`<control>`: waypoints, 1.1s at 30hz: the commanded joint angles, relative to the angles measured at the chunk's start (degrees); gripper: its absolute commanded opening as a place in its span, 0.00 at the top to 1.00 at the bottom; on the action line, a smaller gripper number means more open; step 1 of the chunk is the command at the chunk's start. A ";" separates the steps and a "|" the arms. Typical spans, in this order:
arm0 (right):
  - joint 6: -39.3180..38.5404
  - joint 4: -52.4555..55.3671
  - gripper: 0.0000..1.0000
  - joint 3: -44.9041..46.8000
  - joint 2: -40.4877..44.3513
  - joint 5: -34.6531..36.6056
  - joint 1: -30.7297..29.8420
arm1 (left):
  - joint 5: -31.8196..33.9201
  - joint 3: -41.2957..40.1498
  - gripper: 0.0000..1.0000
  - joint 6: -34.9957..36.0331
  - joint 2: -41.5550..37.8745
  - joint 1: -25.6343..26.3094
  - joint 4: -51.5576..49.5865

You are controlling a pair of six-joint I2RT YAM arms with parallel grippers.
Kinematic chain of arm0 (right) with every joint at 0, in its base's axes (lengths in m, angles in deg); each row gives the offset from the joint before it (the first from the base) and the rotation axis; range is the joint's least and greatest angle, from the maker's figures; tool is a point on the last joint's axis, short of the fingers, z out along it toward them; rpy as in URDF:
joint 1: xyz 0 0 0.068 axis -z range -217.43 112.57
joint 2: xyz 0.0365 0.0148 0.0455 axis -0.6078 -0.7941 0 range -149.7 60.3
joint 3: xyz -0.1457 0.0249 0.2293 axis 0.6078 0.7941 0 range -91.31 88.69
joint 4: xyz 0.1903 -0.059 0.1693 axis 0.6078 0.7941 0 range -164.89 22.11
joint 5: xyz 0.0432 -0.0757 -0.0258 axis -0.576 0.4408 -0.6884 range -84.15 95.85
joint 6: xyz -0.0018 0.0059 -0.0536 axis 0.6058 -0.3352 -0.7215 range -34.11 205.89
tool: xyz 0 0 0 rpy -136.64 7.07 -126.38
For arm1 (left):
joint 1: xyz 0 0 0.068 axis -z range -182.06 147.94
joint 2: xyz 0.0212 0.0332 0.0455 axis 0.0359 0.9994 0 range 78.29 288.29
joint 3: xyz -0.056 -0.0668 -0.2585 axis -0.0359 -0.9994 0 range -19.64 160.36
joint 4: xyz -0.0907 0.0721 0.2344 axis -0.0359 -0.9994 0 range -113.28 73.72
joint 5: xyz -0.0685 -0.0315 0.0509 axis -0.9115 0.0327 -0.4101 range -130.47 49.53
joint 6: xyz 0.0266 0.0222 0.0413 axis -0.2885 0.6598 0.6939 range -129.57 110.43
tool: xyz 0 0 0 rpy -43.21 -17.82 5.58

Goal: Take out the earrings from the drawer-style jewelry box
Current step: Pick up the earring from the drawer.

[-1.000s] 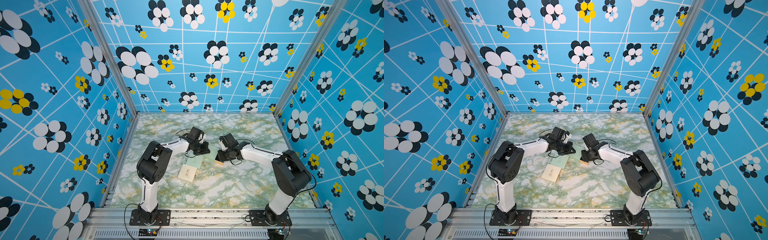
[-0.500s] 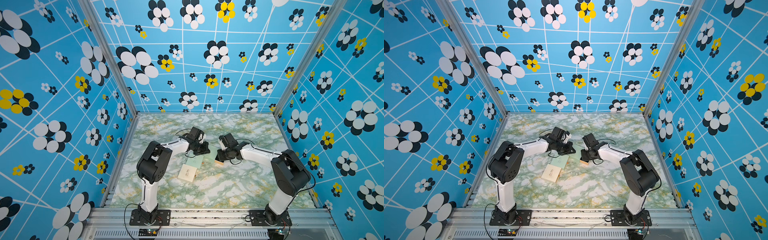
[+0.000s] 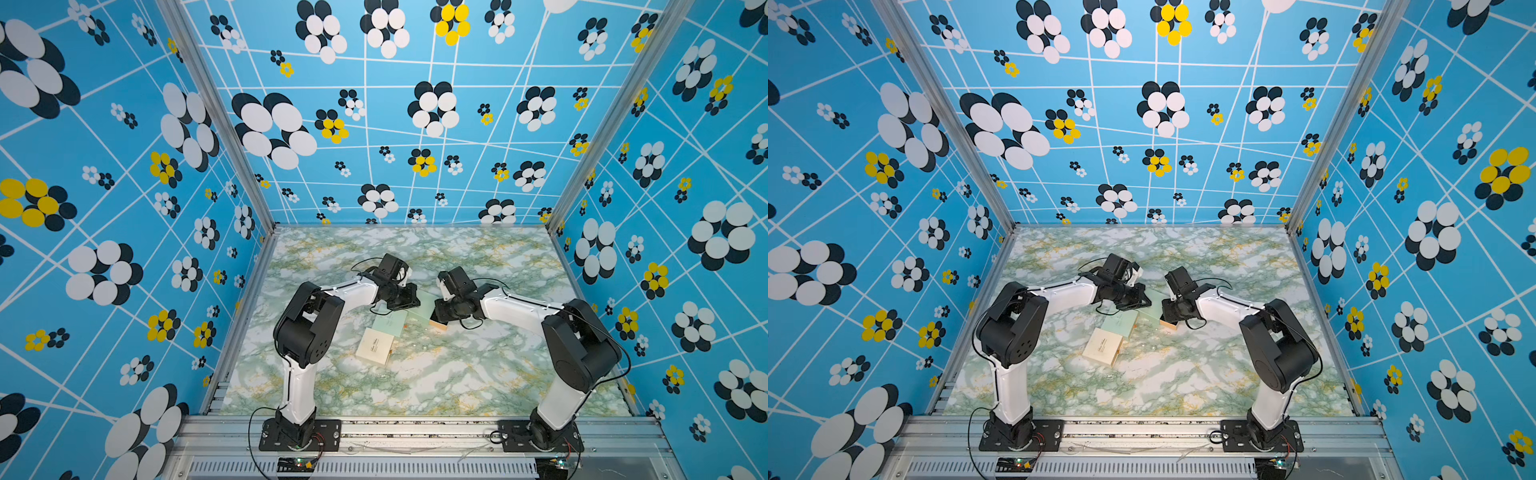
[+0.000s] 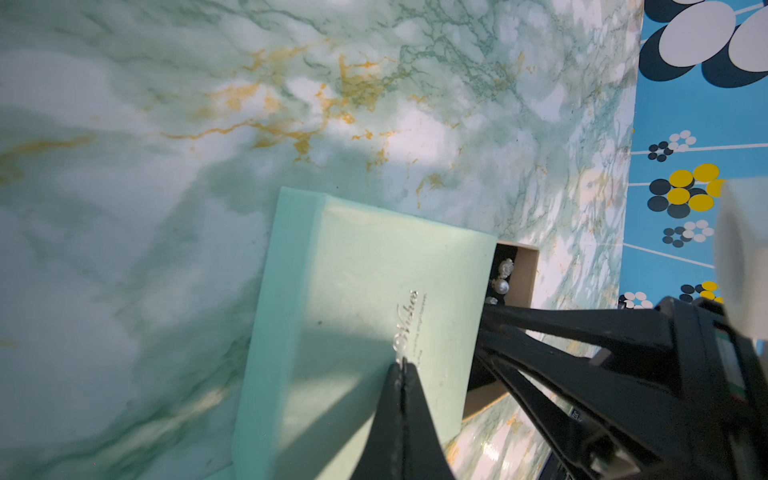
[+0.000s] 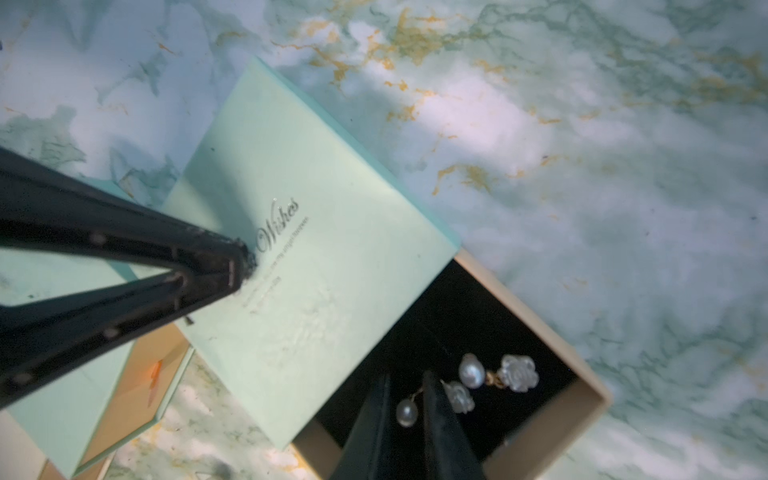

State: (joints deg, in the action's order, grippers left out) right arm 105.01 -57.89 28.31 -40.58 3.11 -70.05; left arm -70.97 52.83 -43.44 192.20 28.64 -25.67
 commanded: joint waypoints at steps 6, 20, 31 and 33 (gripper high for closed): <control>0.66 1.34 0.84 1.67 0.79 0.94 -0.60 | 3.26 -2.66 1.00 0.73 1.87 -0.70 -5.73; 1.30 0.12 0.89 1.92 0.94 0.64 -0.60 | 3.33 -2.71 1.00 0.72 1.66 -0.74 -5.77; 1.72 -0.99 0.94 2.20 1.21 0.33 -0.59 | 3.43 -2.83 1.00 0.69 1.49 -0.78 -5.77; 1.72 -1.01 0.94 2.31 1.45 0.33 -0.60 | 3.43 -2.90 1.00 0.69 1.53 -0.80 -5.87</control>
State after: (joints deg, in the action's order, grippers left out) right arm 106.08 -58.53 29.19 -40.37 3.46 -70.05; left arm -71.06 52.74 -43.44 192.18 28.64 -25.52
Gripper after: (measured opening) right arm 0.082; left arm 0.042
